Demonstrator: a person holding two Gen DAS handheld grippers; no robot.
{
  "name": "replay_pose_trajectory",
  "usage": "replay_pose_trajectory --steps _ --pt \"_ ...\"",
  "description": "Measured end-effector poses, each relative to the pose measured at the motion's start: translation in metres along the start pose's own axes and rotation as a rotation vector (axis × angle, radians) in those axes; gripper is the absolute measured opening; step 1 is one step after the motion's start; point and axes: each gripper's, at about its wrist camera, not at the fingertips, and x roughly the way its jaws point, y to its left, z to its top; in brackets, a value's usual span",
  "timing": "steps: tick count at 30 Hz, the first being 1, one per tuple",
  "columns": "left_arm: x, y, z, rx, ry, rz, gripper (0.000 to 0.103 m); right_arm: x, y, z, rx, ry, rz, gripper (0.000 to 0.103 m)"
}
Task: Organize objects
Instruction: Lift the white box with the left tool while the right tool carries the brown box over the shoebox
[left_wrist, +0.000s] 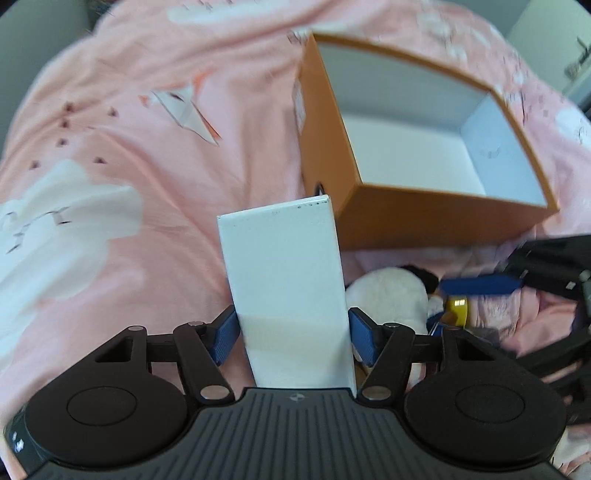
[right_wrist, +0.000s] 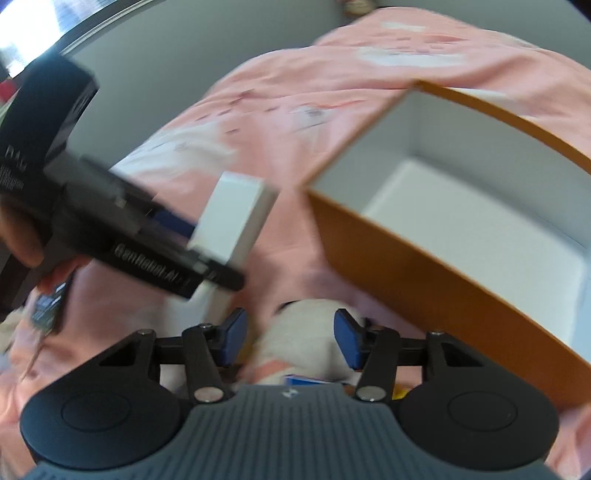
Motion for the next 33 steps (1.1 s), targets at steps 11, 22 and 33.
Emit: replay_pose_trajectory --steps 11,22,33 --pt "-0.035 0.013 -0.024 -0.132 -0.255 0.045 0.072 0.049 0.057 0.006 -0.291 0.202 0.078 0.042" --pt "-0.054 0.02 -0.029 -0.172 -0.366 0.059 0.072 0.098 0.086 0.002 -0.414 0.324 0.013 0.058" --pt "-0.061 0.017 -0.028 -0.149 -0.368 0.053 0.072 0.091 0.074 0.007 -0.353 0.298 -0.01 0.057"
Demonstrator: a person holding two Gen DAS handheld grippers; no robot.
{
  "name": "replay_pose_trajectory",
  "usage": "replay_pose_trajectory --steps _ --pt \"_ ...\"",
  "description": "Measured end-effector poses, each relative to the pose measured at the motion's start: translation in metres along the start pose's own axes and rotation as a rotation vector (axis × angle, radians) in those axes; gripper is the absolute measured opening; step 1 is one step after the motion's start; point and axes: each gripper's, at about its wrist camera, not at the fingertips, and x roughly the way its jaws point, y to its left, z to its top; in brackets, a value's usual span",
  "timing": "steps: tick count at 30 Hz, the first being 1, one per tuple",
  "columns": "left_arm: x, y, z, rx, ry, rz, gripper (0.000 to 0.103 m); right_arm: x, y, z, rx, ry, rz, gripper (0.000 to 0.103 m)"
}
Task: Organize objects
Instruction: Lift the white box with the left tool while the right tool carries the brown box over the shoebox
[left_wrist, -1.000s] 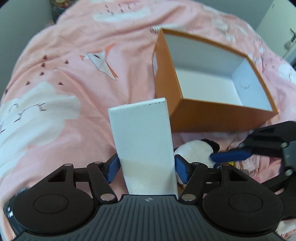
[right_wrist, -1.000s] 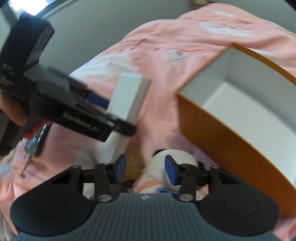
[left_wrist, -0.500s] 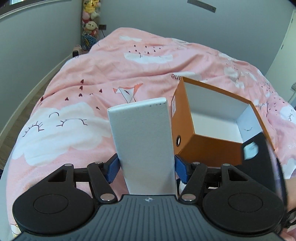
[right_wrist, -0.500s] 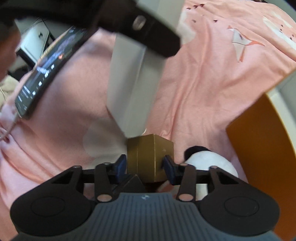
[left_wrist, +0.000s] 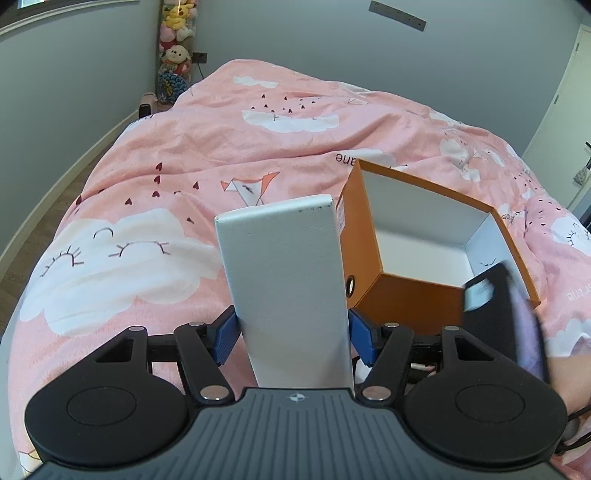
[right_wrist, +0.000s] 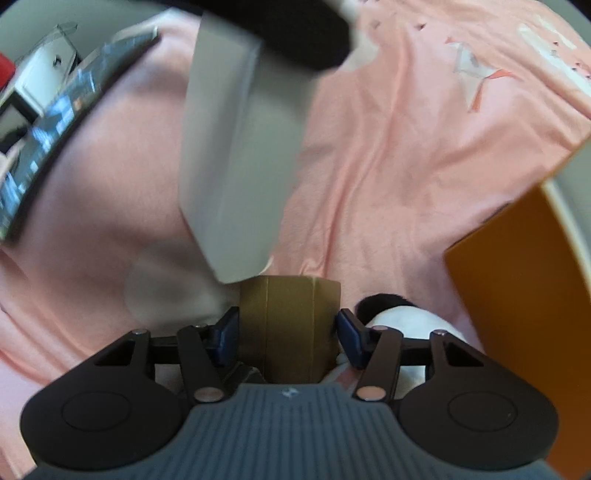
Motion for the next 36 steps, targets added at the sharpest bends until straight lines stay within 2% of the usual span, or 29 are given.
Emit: replay_pose_trajectory --steps 5,10,14,18,20,24,30,36 --pt "-0.014 -0.006 0.016 0.007 -0.043 -0.041 0.072 -0.051 -0.015 -0.007 0.051 -0.124 -0.006 0.055" --pt "-0.025 -0.028 0.045 0.081 -0.08 -0.102 0.072 -0.112 -0.036 -0.025 0.074 -0.227 -0.028 0.054" --pt "-0.021 -0.061 0.07 0.165 -0.1 -0.151 0.072 -0.165 -0.057 -0.044 0.116 -0.327 -0.103 0.054" --pt "0.006 -0.097 0.092 0.233 -0.083 -0.184 0.072 -0.204 -0.087 -0.064 0.199 -0.39 -0.225 0.054" --pt "0.024 -0.115 0.1 0.27 -0.063 -0.193 0.072 -0.21 -0.111 -0.07 0.256 -0.4 -0.266 0.054" --pt "0.072 -0.145 0.105 0.308 -0.015 -0.164 0.072 -0.207 -0.154 -0.083 0.376 -0.402 -0.285 0.054" --pt "0.137 -0.163 0.081 0.329 0.08 -0.098 0.072 -0.17 -0.203 -0.099 0.502 -0.364 -0.278 0.054" --pt "0.172 -0.167 0.056 0.348 0.154 -0.029 0.072 -0.138 -0.226 -0.103 0.518 -0.294 -0.251 0.054"
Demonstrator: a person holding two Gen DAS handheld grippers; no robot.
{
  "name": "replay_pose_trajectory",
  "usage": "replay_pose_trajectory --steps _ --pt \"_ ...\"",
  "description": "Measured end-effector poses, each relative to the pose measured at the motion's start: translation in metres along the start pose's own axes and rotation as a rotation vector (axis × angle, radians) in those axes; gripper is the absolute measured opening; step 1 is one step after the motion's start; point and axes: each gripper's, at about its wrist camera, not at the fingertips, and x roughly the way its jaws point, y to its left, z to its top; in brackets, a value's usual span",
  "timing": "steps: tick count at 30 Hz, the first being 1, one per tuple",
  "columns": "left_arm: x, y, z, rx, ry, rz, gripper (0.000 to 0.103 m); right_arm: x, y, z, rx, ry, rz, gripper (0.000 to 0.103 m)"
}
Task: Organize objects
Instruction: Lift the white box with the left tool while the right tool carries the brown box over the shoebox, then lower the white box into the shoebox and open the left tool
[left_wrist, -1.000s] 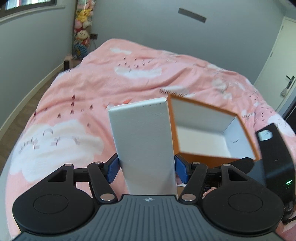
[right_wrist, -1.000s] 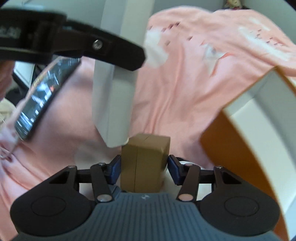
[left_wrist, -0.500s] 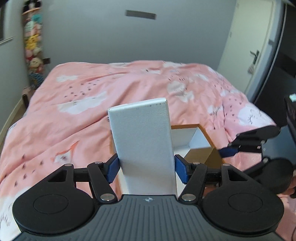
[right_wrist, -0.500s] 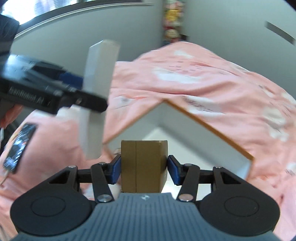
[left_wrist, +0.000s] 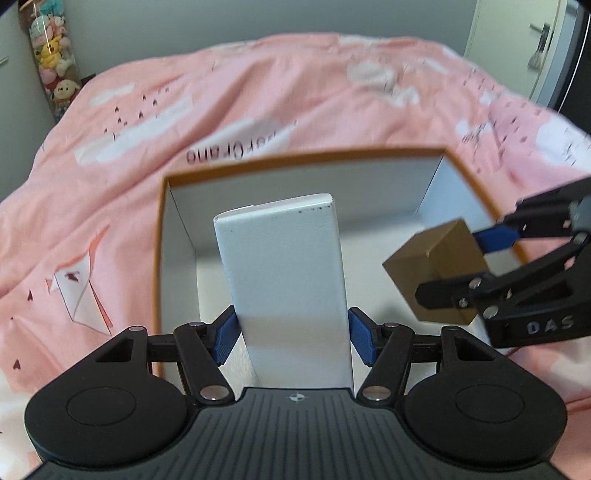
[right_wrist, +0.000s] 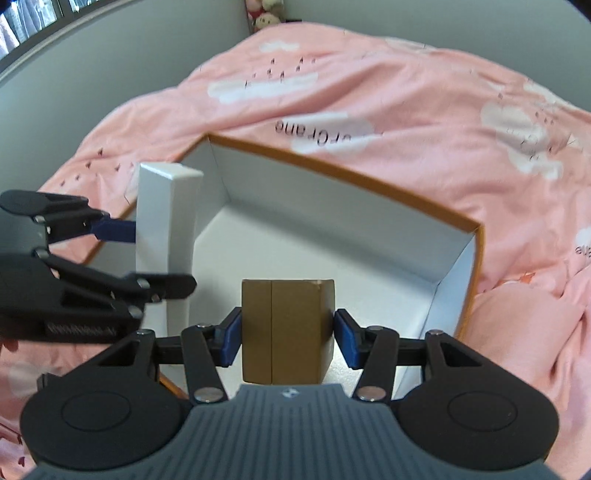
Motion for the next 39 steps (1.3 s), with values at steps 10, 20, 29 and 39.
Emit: replay_pose_trajectory --steps 10,20,29,39 --pt "0.032 -0.003 0.0 0.044 0.094 0.058 0.073 0.027 0.001 0.014 -0.004 0.037 0.002 0.054" --pt "0.058 -0.007 -0.001 0.066 0.136 0.117 0.079 0.04 -0.002 0.017 0.022 0.075 0.006 0.054" --pt "0.058 -0.007 -0.002 0.074 0.133 0.101 0.084 0.045 -0.005 0.014 0.055 0.099 0.014 0.054" --pt "0.006 0.015 0.0 -0.013 -0.055 0.048 0.081 0.045 -0.002 0.015 0.063 0.101 0.014 0.054"
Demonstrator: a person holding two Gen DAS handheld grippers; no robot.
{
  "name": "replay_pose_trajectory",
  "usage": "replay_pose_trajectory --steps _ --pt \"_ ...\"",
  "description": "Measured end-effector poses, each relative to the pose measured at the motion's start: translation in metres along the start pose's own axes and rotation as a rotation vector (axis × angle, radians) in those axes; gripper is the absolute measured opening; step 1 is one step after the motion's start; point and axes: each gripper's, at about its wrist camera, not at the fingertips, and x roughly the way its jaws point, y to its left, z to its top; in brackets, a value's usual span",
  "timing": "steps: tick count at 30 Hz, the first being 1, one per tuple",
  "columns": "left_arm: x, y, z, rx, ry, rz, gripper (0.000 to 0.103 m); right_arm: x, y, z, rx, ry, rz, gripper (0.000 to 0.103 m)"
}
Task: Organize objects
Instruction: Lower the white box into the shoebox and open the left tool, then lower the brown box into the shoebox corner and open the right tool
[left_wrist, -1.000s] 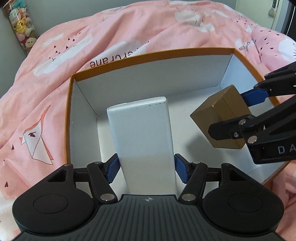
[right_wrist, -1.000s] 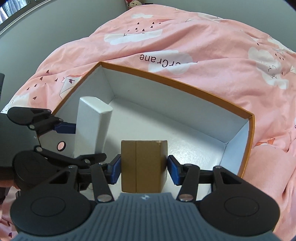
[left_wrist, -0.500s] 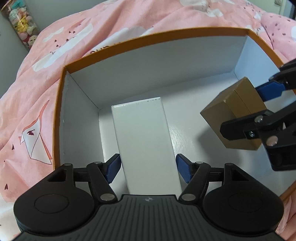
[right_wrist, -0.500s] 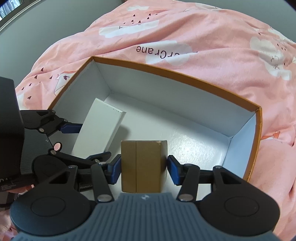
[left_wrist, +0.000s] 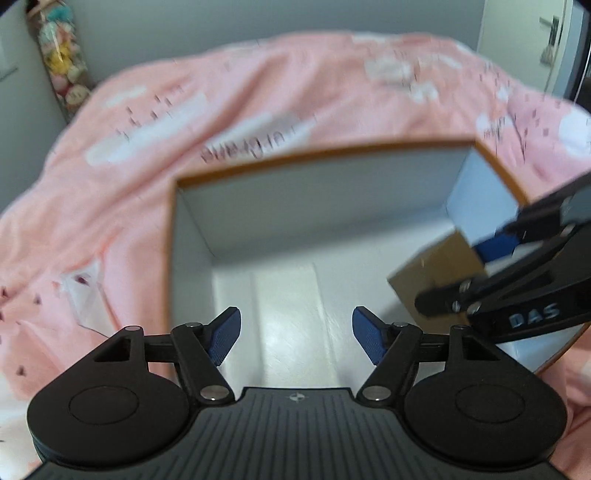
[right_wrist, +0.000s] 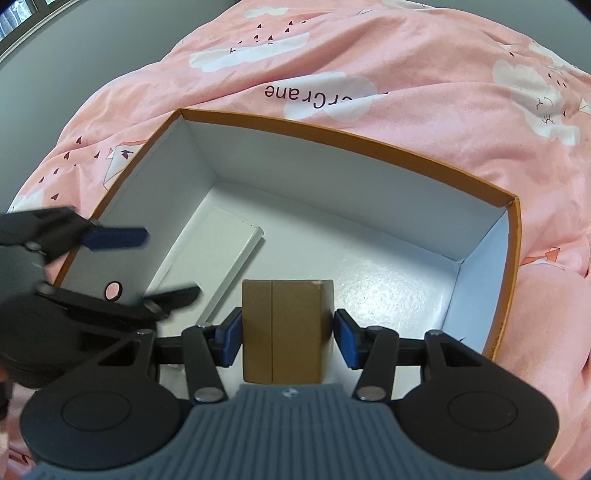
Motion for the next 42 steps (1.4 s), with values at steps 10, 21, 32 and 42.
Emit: replay_pose_trajectory --steps 10,21,32,42 --pt "-0.029 0.077 0.001 -0.231 -0.083 -0.122 0.077 0.022 0.014 0.01 0.039 0.033 0.034 0.054" --pt "-0.017 0.098 -0.015 -0.287 -0.042 -0.143 0.071 0.059 0.036 0.017 0.131 0.127 0.11 0.053" --pt "-0.011 0.105 -0.019 -0.314 -0.03 -0.143 0.068 0.073 0.039 0.017 0.264 0.226 0.215 0.053" --pt "-0.002 0.11 -0.014 -0.345 -0.006 -0.139 0.06 0.037 0.074 0.032 -0.321 -0.044 0.033 0.052"
